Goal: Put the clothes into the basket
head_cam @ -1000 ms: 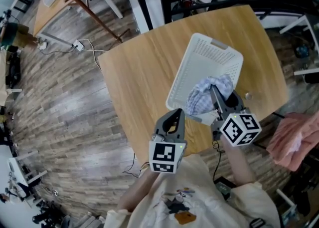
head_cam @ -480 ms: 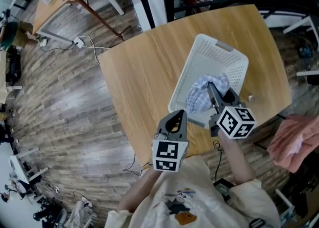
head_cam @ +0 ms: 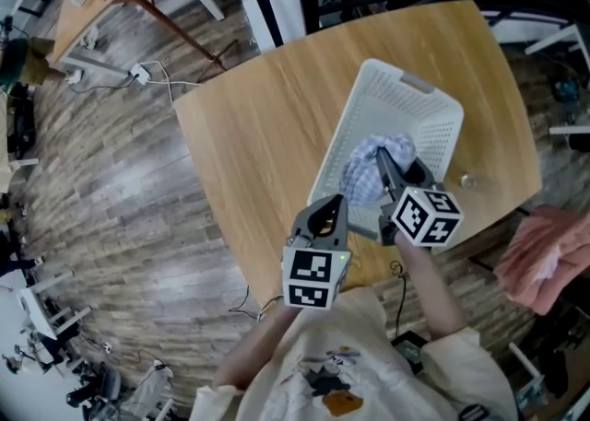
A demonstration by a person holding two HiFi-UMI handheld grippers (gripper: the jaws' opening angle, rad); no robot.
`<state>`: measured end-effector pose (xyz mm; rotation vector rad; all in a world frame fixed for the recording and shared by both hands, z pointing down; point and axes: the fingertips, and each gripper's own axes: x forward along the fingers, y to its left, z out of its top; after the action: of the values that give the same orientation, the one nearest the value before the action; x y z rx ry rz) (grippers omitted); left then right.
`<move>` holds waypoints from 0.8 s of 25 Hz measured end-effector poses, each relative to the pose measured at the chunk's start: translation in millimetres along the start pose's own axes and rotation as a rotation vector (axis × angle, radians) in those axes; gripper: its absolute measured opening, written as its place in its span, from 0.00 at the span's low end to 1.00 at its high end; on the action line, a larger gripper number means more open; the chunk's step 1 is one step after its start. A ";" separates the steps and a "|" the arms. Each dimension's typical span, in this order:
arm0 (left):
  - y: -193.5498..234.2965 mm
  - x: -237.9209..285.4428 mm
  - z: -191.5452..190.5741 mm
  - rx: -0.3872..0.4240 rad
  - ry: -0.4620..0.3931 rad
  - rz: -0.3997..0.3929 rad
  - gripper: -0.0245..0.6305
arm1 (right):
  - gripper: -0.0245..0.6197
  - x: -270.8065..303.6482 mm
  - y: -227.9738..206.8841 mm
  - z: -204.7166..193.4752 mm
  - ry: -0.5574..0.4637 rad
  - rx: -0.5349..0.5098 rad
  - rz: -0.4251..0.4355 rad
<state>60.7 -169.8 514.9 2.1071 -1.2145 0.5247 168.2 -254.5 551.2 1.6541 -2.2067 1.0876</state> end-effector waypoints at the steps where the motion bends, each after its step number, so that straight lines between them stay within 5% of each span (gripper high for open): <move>1: -0.4 3.4 0.1 -0.002 0.002 -0.002 0.04 | 0.31 2.0 -2.9 -2.4 0.003 0.000 -0.005; 20: -4.3 49.6 -2.8 -0.007 0.058 -0.031 0.04 | 0.31 45.0 -50.9 -40.2 0.103 -0.006 -0.130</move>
<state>88.9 -196.7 546.1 2.0871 -1.1471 0.5630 185.9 -268.9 626.8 1.6727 -2.0075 1.1044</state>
